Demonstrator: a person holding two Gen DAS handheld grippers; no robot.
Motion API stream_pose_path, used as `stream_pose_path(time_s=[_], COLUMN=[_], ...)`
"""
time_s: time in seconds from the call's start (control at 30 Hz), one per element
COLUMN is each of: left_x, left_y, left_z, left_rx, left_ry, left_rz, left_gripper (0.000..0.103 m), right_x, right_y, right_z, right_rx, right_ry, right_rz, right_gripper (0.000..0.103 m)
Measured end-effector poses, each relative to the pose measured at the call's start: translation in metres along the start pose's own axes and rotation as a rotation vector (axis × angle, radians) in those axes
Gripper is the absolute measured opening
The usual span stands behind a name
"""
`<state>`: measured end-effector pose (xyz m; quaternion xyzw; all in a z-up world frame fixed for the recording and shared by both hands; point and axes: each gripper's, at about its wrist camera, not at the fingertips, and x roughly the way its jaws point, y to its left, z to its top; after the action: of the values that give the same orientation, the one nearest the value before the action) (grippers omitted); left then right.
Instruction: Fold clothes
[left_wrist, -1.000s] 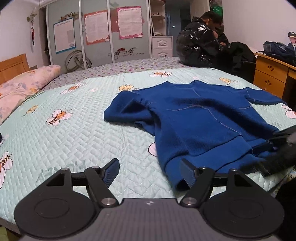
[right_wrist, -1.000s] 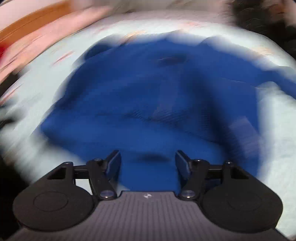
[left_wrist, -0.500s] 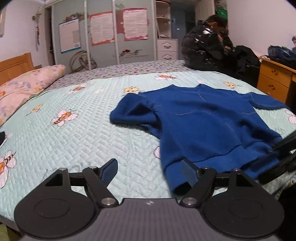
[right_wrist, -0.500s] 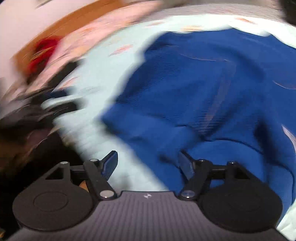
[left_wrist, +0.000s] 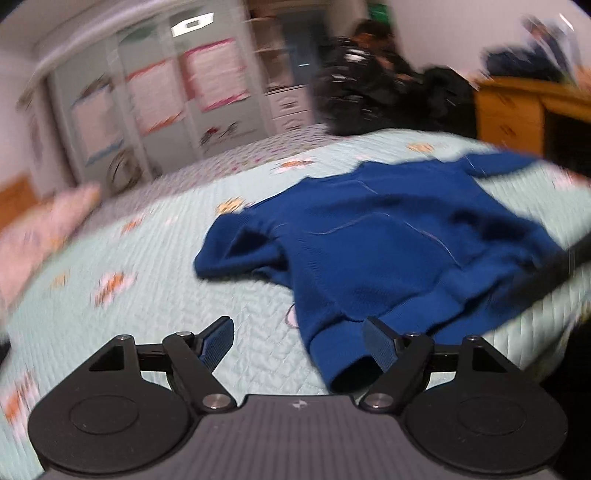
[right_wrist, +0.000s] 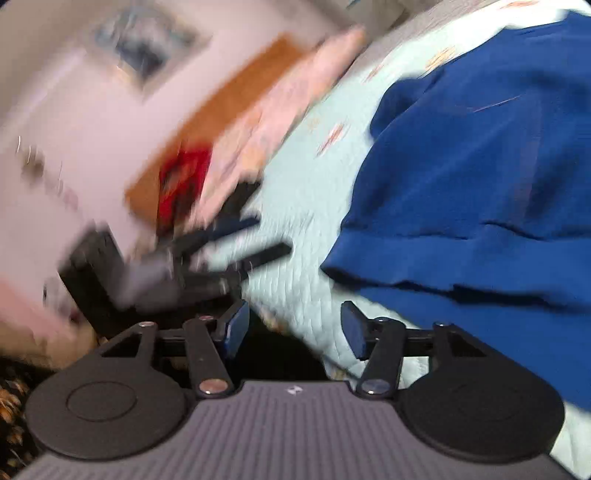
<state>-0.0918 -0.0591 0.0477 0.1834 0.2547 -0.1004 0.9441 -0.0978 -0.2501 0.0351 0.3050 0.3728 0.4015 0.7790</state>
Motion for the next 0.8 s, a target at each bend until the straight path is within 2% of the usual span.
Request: stream_pose_path(time_s=[0.1,0.17,0.27,0.37,0.57,0.63,0.7,0.73,0.77,0.8], left_x=[0.014,0.023,0.029,0.03,0.045,0.046,0.048,0.05,0.052,0.052], left_y=[-0.035,-0.058,-0.079,-0.086,-0.083,-0.081,-0.08,-0.079,-0.079,-0.075], left_z=[-0.002,-0.007,-0.016,-0.021,-0.025,-0.025,-0.023,-0.021,-0.018,-0.014], left_rx=[0.258,0.438,0.596,0.645,0.734,0.745,0.754,0.746,0.738,0.691], left_ry=[-0.023,-0.029,-0.021,-0.006,0.071,0.069,0.055,0.055,0.056,0.057], left_rz=[0.025,0.053,0.07,0.062,0.134,0.134,0.133,0.121,0.108,0.097], left_gripper=[0.079,0.079,0.079,0.08,0.079,0.078,0.069,0.046,0.005,0.004], right_x=[-0.045,-0.063,-0.085,-0.094,-0.073,-0.069,-0.061,-0.066,-0.066,-0.066], right_y=[-0.028,-0.044,-0.053,-0.06,-0.066,-0.061,-0.054,-0.054,-0.054,-0.054], right_z=[-0.016,-0.026,-0.044,-0.045,-0.055,-0.058,-0.064,-0.07,-0.072,-0.073], right_rx=[0.182,0.278,0.335,0.356,0.361,0.368,0.378,0.384,0.392,0.399], right_ry=[-0.175,-0.265,-0.35,-0.39,-0.408,-0.416,-0.42,-0.423,-0.426,-0.428], right_rz=[-0.008,-0.04,-0.07,-0.074,-0.067,-0.064,-0.065,-0.066,-0.068,-0.07], right_gripper=[0.064,0.071,0.072,0.073,0.075,0.075,0.076,0.076,0.077,0.077])
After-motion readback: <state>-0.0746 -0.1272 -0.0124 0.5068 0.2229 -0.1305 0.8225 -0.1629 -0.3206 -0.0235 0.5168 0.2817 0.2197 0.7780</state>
